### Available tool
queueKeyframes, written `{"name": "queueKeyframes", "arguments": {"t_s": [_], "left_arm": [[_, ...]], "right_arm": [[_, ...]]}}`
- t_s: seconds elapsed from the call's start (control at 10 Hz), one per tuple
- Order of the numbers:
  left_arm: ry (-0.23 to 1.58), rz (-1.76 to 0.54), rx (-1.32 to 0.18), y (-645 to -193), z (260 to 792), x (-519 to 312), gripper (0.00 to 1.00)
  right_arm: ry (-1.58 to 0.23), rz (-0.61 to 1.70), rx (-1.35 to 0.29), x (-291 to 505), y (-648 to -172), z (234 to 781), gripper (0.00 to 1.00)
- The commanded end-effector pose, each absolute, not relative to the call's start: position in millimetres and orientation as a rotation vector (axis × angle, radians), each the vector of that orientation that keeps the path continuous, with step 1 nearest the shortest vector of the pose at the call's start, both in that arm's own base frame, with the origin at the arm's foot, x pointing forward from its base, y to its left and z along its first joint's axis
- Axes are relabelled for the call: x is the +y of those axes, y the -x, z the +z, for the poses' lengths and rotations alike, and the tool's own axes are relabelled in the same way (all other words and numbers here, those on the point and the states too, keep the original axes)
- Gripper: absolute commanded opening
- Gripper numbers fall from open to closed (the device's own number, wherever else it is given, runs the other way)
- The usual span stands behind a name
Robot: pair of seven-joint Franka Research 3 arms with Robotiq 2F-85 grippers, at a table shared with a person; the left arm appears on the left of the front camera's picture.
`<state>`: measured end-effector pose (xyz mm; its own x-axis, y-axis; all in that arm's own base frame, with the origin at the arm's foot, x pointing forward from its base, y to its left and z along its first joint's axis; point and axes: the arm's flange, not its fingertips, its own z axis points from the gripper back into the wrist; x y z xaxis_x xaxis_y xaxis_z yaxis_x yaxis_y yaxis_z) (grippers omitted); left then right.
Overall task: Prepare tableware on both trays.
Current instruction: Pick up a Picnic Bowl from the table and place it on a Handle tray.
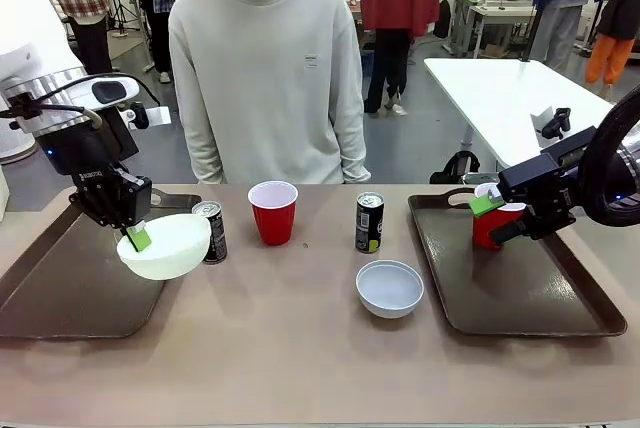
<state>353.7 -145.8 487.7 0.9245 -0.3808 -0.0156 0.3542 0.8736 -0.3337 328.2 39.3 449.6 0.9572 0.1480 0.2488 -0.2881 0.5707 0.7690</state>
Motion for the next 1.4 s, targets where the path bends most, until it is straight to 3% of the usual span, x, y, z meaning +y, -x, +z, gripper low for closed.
{"name": "queueKeyframes", "arguments": {"t_s": [0.0, 0.1, 0.4, 0.7, 0.9, 1.0, 1.3], "left_arm": [[0.339, -0.406, 0.074, -350, 492, -148, 0.02], [0.333, -0.384, 0.082, -354, 488, -146, 0.04], [0.019, -0.219, -0.172, -369, 480, -105, 0.04], [-0.064, -0.132, -0.177, -392, 466, -73, 0.04], [-0.025, -0.242, -0.017, -310, 502, -74, 0.04], [-0.035, -0.256, -0.034, -270, 516, -65, 0.04], [-0.068, -0.202, -0.028, -265, 508, -54, 0.04]], "right_arm": [[-0.956, 0.262, -0.170, 40, -330, 449, 1.00], [-0.956, 0.262, -0.170, 40, -330, 449, 1.00], [-0.956, 0.262, -0.170, 40, -330, 449, 1.00], [-0.956, 0.262, -0.170, 40, -330, 449, 1.00], [-0.956, 0.262, -0.170, 40, -330, 449, 1.00], [-0.956, 0.262, -0.170, 40, -330, 449, 1.00], [-0.956, 0.262, -0.170, 40, -330, 449, 1.00]]}}
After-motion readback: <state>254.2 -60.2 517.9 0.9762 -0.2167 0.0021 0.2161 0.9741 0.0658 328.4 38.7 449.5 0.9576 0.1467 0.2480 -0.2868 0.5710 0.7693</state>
